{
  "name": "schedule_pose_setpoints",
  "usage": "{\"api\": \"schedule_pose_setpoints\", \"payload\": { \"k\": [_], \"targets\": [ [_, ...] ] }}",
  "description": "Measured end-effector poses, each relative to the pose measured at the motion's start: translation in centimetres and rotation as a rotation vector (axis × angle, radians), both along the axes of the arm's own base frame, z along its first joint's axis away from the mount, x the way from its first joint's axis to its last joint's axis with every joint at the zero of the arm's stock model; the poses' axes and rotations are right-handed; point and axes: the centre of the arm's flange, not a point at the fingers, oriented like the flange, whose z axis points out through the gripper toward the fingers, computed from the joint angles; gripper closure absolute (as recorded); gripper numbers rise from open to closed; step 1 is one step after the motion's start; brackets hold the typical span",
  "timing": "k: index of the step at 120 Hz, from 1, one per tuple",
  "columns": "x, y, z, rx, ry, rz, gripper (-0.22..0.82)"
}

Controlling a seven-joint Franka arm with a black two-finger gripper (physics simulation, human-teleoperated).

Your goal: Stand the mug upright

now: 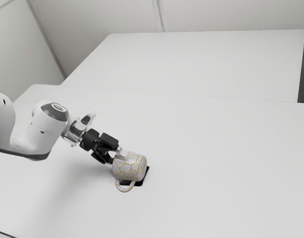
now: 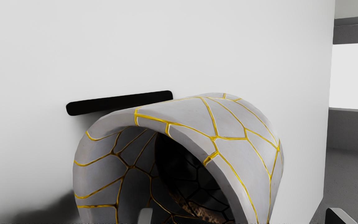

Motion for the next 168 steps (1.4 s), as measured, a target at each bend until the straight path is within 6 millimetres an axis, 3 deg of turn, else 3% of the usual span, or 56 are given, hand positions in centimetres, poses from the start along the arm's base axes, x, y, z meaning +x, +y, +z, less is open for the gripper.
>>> {"api": "schedule_pose_setpoints", "payload": {
  "k": [30,60,83,104,128,155,168],
  "targets": [
    [-0.1,-1.5,0.2,-0.033,-0.014,-0.005,0.04],
    [-0.1,-1.9,0.6,-0.050,-0.032,-0.003,0.52],
    [0.0,-1.7,1.1,-0.065,-0.048,0.010,0.71],
    [0.1,-2.2,1.4,-0.072,-0.059,0.009,0.75],
    [0.7,-3.0,3.5,-0.018,-0.113,-0.038,0.77],
    [2.3,-2.7,6.1,0.235,-0.167,-0.091,0.78],
    [3.5,-3.6,7.5,0.404,-0.185,-0.129,0.78]
  ]
}}
